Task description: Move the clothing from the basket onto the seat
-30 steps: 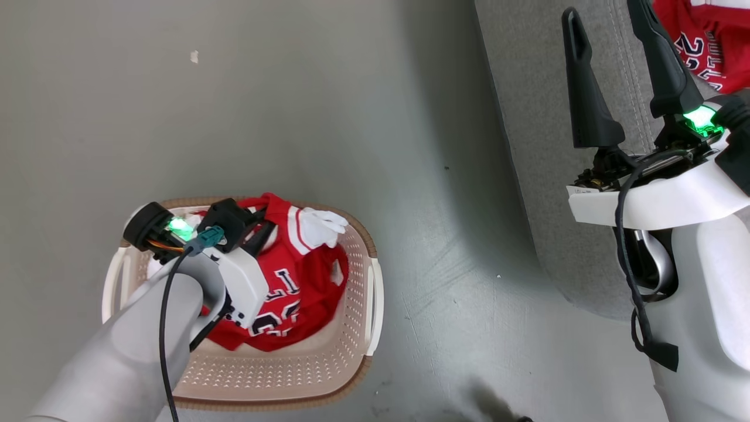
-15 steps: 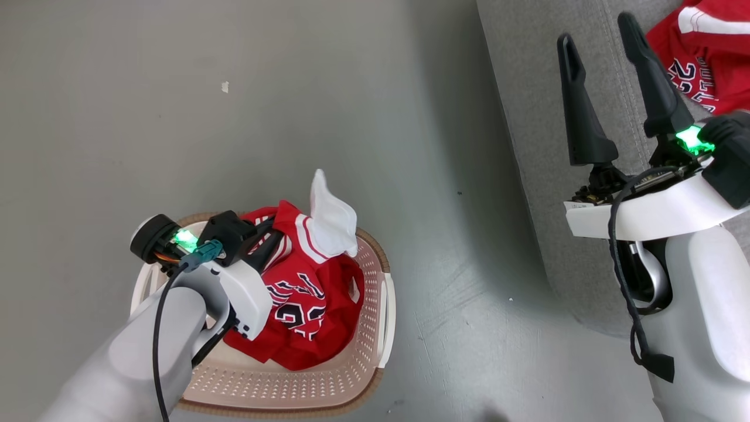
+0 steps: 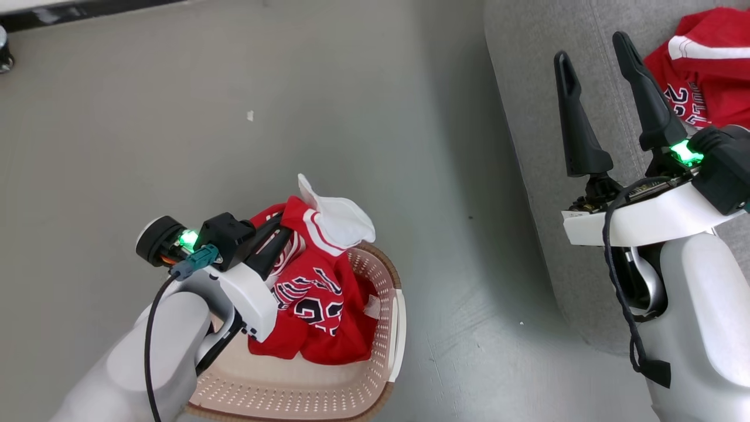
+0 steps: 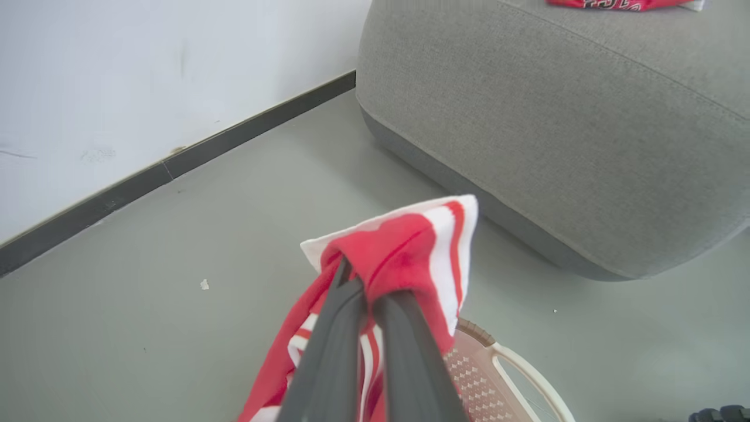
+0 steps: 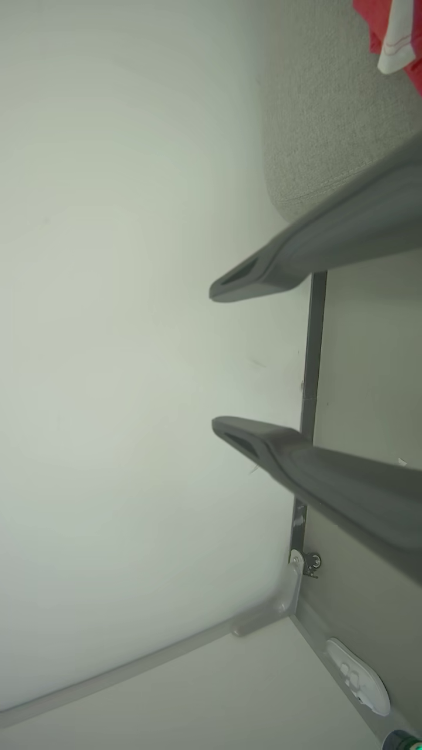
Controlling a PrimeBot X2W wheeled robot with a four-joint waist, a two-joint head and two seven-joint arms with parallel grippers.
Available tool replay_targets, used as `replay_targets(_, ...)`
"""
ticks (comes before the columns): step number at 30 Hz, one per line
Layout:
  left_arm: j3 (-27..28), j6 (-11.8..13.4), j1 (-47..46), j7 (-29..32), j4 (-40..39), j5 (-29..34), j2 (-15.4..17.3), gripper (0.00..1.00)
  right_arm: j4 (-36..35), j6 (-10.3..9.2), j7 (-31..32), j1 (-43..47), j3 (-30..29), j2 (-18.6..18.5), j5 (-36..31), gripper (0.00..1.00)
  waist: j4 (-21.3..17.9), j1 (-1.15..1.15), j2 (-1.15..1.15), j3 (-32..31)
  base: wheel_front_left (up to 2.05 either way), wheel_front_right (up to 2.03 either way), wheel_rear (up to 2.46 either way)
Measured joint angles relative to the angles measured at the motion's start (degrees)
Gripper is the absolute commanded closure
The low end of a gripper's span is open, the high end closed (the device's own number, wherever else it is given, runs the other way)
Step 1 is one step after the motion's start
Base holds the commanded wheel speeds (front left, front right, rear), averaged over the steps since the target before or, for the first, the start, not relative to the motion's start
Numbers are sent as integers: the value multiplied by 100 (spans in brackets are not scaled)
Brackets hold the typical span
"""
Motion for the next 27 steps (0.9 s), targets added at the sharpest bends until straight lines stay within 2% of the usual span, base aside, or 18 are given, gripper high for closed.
replay_targets(14, 549, 20, 392, 0, -739, 33, 36, 100, 231, 0, 1, 220, 46, -34, 16, 0, 169, 0, 0, -451, 0, 0, 0)
replay_targets(27, 984, 103, 584, -1, -1459, 79, 24, 100, 517, 0, 0, 467, 382, -199, 176, 0, 427, 0, 0, -940, 0, 0, 0)
